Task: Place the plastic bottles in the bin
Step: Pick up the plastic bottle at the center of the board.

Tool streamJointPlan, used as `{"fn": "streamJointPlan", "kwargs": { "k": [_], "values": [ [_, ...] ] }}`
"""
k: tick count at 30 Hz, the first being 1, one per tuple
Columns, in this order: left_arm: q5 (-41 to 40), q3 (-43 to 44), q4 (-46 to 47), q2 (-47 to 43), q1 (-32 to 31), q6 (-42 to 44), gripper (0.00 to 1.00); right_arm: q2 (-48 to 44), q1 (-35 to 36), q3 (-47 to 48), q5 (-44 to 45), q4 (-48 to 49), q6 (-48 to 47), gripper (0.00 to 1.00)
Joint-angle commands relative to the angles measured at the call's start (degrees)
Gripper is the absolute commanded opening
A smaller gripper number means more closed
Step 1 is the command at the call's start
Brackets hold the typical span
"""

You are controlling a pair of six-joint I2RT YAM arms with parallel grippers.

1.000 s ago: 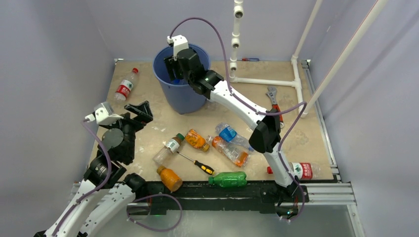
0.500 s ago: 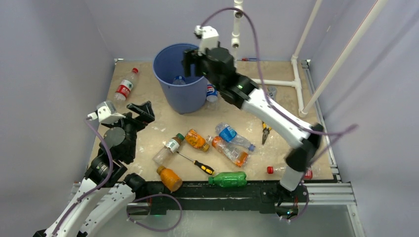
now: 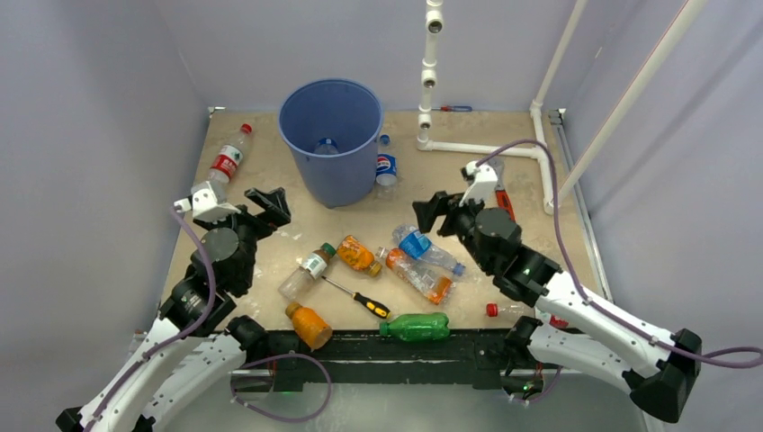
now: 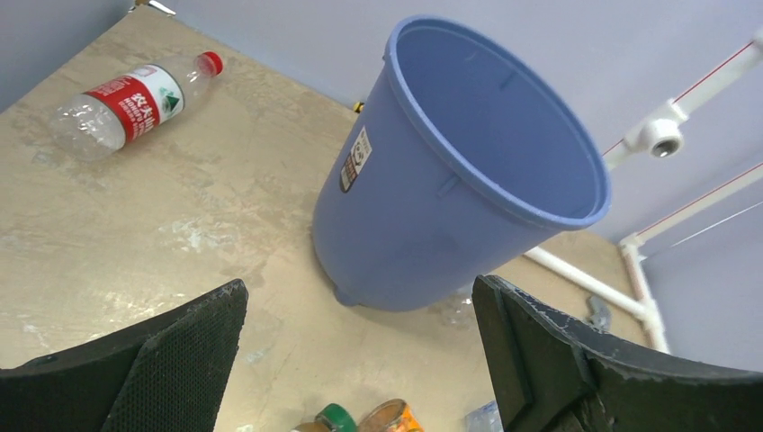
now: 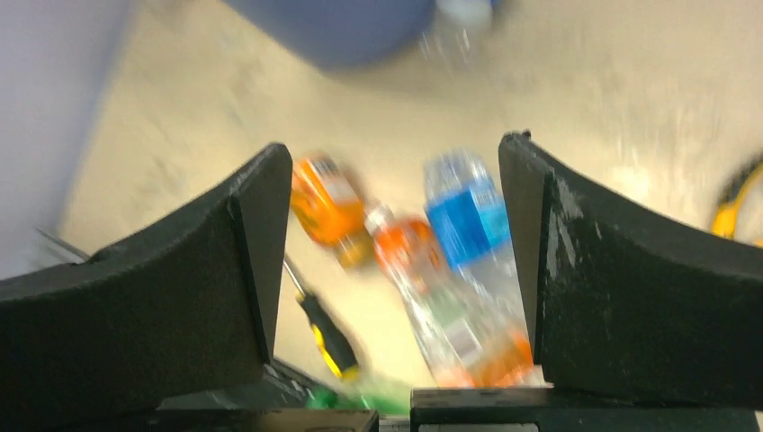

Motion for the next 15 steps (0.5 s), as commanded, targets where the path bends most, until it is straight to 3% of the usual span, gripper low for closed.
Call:
{"fn": "streamJointPlan", "kwargs": {
  "k": [1,7,15],
  "values": [
    [-1.1,2.45,-2.44,1.85,-0.48,4.53,0.96,-3.15,-0.08,-8.39,0.16,-4.57,6.03,0.82],
    [0.48,0.17,-1.98,1.59,-0.46,3.98,0.95,-1.74,-0.08,-17.02,-7.81,-1.95,8.98,0.81],
    [3.21,0.72,-3.07,2.82,-0.42,3.75,0.95,7.33,-0.08,-16.44,-4.37,-5.02,12.1,0.79]
  ]
}}
